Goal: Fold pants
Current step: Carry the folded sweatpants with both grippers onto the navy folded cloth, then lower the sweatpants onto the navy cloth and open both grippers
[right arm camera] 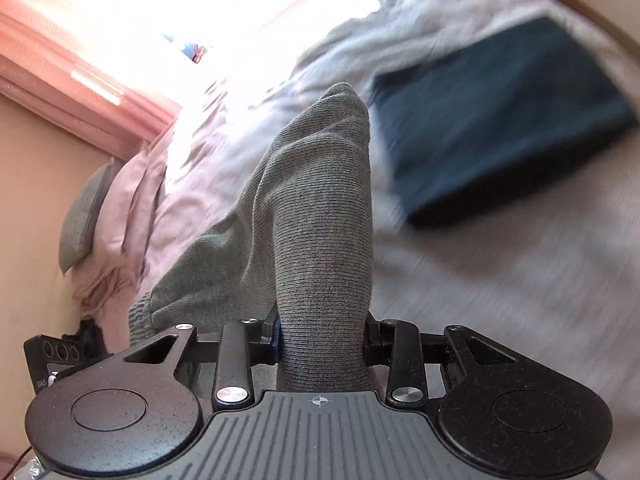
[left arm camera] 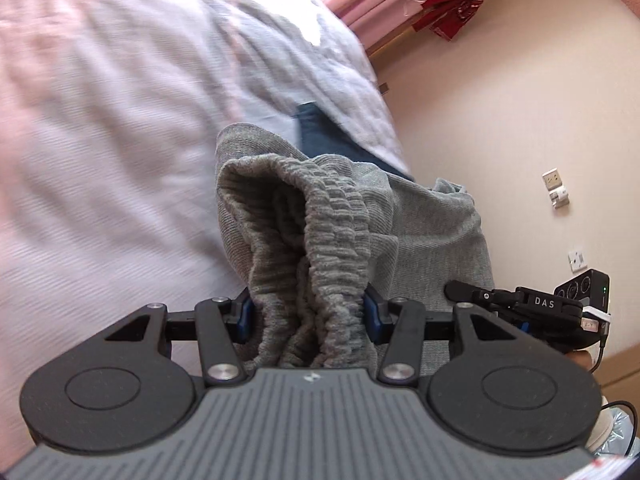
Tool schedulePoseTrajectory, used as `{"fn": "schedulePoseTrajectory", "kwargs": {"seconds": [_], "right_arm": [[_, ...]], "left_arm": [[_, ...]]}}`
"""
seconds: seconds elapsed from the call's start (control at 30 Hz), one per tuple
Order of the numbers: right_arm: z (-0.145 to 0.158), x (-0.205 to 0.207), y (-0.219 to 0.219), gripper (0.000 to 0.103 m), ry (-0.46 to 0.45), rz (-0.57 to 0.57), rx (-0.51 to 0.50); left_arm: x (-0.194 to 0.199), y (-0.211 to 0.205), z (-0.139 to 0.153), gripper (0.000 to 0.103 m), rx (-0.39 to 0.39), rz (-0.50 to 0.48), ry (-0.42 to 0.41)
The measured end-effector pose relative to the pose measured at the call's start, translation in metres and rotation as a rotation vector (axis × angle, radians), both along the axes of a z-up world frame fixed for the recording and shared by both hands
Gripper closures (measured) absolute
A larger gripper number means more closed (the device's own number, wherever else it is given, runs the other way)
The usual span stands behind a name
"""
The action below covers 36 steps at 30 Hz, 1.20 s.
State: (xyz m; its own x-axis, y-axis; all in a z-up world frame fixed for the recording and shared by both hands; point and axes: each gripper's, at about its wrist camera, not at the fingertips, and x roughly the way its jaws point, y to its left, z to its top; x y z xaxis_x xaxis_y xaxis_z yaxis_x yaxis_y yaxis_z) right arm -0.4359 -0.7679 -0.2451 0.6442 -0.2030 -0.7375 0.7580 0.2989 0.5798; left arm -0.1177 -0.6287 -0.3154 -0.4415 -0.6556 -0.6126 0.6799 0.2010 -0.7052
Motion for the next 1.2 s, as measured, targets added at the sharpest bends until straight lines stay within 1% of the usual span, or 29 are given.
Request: {"fn": "schedulePoseTrajectory", "kwargs": {"seconds": [0.07, 0.13, 0.2, 0.27, 0.33, 0.4, 0.5, 0.6, 0.67, 0.7, 0.73, 0.77, 0.8, 0.83, 0.9, 0.93, 0.97, 1.0, 1.03, 1.07, 1.1, 1.13, 1.17, 1.2], "right_arm": [[0.006, -0.027, -0.057, 0.072, 0.007, 0.010, -0.025], [0.007, -0.053, -0.111, 0.072, 0.011, 0.004, -0.037], [0.002, -0.072, -0.154, 0.072, 0.005, -0.005, -0.047], [-0.008, -0.089, -0.187, 0.072, -0.008, -0.018, -0.044], [-0.022, -0.100, -0.214, 0.072, -0.019, -0.023, -0.038], [-0.037, -0.106, -0.233, 0.072, -0.031, -0.020, -0.034], [-0.060, -0.119, -0.258, 0.072, -0.055, -0.029, -0.014], [-0.080, -0.125, -0.278, 0.072, -0.066, -0.030, -0.001], [-0.093, -0.125, -0.285, 0.069, -0.040, -0.032, -0.003], [-0.101, -0.125, -0.287, 0.066, 0.000, -0.051, -0.002], [-0.105, -0.126, -0.287, 0.056, 0.042, -0.077, -0.010], [-0.106, -0.129, -0.285, 0.053, 0.062, -0.107, -0.028], [-0.103, -0.135, -0.280, 0.051, 0.050, -0.141, -0.055], [-0.098, -0.140, -0.276, 0.050, 0.042, -0.161, -0.078], [-0.081, -0.148, -0.265, 0.050, 0.074, -0.180, -0.162], [-0.070, -0.150, -0.259, 0.050, 0.086, -0.177, -0.215], [-0.062, -0.151, -0.254, 0.050, 0.095, -0.170, -0.259], [-0.053, -0.150, -0.249, 0.050, 0.100, -0.159, -0.297], [-0.048, -0.147, -0.245, 0.051, 0.114, -0.144, -0.323], [-0.043, -0.143, -0.240, 0.053, 0.144, -0.134, -0.347], [-0.037, -0.135, -0.233, 0.055, 0.186, -0.124, -0.378], [-0.033, -0.128, -0.222, 0.061, 0.223, -0.106, -0.412], [-0.030, -0.122, -0.209, 0.066, 0.248, -0.089, -0.448], [-0.028, -0.116, -0.192, 0.067, 0.266, -0.072, -0.484]], "left_arm": [[-0.030, -0.055, -0.001, 0.058, -0.022, 0.017, 0.017], [-0.056, -0.106, -0.004, 0.059, -0.043, 0.017, 0.016], [-0.074, -0.150, -0.009, 0.059, -0.053, 0.013, 0.007], [-0.090, -0.186, -0.016, 0.059, -0.050, 0.004, -0.011], [-0.097, -0.213, -0.023, 0.059, -0.040, -0.003, -0.031], [-0.101, -0.233, -0.031, 0.059, -0.026, -0.005, -0.048], [-0.104, -0.254, -0.044, 0.059, -0.019, -0.013, -0.071], [-0.106, -0.271, -0.063, 0.058, -0.009, -0.016, -0.078], [-0.104, -0.278, -0.080, 0.053, 0.017, -0.008, -0.097], [-0.102, -0.281, -0.089, 0.051, 0.043, 0.005, -0.104], [-0.098, -0.282, -0.097, 0.047, 0.068, 0.015, -0.094], [-0.093, -0.282, -0.100, 0.046, 0.077, 0.024, -0.078], [-0.090, -0.281, -0.098, 0.045, 0.078, 0.026, -0.077], [-0.087, -0.278, -0.093, 0.045, 0.072, 0.014, -0.099], [-0.087, -0.269, -0.075, 0.045, 0.030, -0.003, -0.181], [-0.086, -0.263, -0.063, 0.045, 0.003, 0.008, -0.237], [-0.084, -0.259, -0.052, 0.045, -0.016, 0.025, -0.275], [-0.083, -0.256, -0.043, 0.047, -0.024, 0.049, -0.316], [-0.083, -0.255, -0.032, 0.055, -0.035, 0.069, -0.358], [-0.086, -0.255, -0.023, 0.066, -0.046, 0.077, -0.391], [-0.093, -0.256, -0.014, 0.068, -0.055, 0.074, -0.420], [-0.104, -0.256, -0.007, 0.072, -0.069, 0.053, -0.452], [-0.117, -0.257, -0.002, 0.080, -0.089, 0.017, -0.490], [-0.132, -0.257, 0.000, 0.084, -0.111, -0.033, -0.540]]}}
